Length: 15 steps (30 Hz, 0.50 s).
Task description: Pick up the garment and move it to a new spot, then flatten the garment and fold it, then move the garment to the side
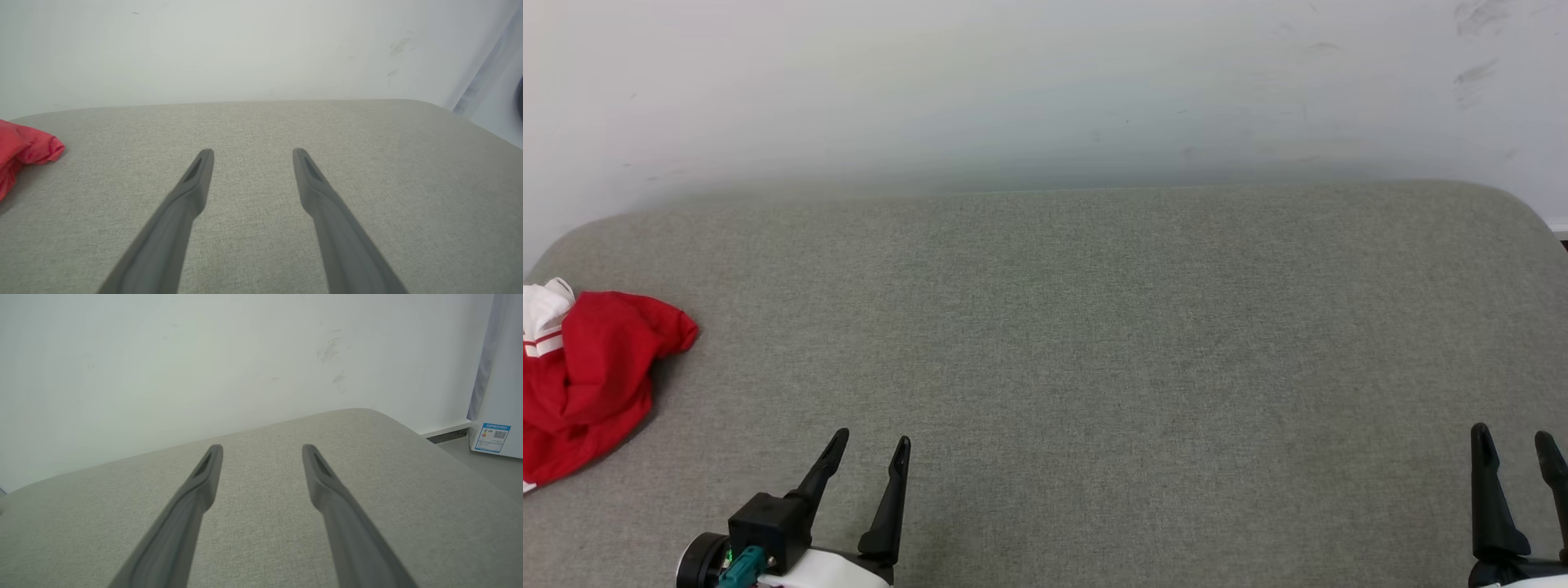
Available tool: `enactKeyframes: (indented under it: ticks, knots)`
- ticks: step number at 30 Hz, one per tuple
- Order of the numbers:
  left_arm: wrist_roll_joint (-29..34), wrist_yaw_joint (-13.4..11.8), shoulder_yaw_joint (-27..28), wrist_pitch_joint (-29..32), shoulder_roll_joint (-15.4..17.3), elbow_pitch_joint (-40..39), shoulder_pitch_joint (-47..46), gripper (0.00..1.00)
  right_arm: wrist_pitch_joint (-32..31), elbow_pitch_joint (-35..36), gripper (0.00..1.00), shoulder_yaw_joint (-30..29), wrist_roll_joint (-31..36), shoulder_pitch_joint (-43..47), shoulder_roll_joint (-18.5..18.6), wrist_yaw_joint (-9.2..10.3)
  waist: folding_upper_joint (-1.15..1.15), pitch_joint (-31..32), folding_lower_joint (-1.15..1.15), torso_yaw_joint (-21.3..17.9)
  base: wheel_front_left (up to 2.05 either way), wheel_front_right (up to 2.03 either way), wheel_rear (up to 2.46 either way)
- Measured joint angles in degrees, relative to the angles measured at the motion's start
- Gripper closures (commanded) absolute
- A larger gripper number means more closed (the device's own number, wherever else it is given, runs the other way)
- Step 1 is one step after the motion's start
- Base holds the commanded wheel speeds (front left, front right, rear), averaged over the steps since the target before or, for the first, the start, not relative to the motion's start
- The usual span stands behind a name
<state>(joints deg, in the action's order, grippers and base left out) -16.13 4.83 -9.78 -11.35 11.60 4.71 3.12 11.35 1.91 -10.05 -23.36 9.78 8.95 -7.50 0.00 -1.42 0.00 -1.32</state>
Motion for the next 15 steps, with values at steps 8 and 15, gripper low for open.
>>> enactKeyframes:
  ticks: [8,15]
  knots:
    - [3.9,0.0,-0.4,-1.0,0.2,-0.8,0.3,0.0,0.9,1.2,0.0,-0.6,3.6,0.9,0.1,0.0,0.0,-0.1,0.0,-0.2,0.0,0.0,0.0]
    - [6.2,0.2,0.8,-1.8,0.0,-1.3,1.0,0.0,1.7,1.9,0.0,-0.6,6.4,2.0,0.2,0.0,0.0,-0.2,0.0,-0.3,0.0,0.0,0.0]
